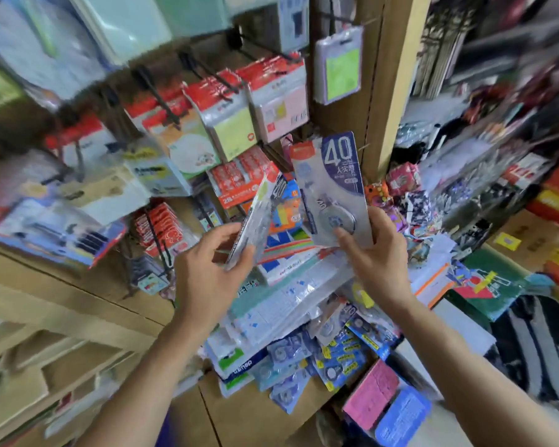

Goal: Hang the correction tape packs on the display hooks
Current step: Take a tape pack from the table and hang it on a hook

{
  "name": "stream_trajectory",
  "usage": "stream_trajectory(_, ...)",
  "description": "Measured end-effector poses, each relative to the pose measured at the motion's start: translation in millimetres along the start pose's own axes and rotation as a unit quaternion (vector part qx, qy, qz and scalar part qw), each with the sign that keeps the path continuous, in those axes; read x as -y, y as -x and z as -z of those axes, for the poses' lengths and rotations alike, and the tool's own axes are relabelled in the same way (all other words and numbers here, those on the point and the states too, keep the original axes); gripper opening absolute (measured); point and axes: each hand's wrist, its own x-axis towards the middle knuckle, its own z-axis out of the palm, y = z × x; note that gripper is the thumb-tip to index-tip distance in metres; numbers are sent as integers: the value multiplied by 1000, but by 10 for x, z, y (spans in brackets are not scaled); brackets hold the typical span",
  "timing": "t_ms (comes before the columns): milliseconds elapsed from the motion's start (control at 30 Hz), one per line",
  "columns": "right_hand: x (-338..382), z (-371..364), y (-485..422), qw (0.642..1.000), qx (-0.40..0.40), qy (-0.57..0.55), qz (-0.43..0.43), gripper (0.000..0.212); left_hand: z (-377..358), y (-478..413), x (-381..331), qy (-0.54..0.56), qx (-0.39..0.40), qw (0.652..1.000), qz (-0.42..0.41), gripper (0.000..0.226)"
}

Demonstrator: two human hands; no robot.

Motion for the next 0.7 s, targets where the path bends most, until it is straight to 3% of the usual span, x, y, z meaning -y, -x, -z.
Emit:
stream_trajectory(367,1272,-52,-984,976,-50,-81,197,33,941,-891,-880,20,-172,975,-140,28)
stream_trajectory(700,2176,-143,-1690,954,-62,-159,245,23,1613,-1610,-1522,73,-267,942,-188,35)
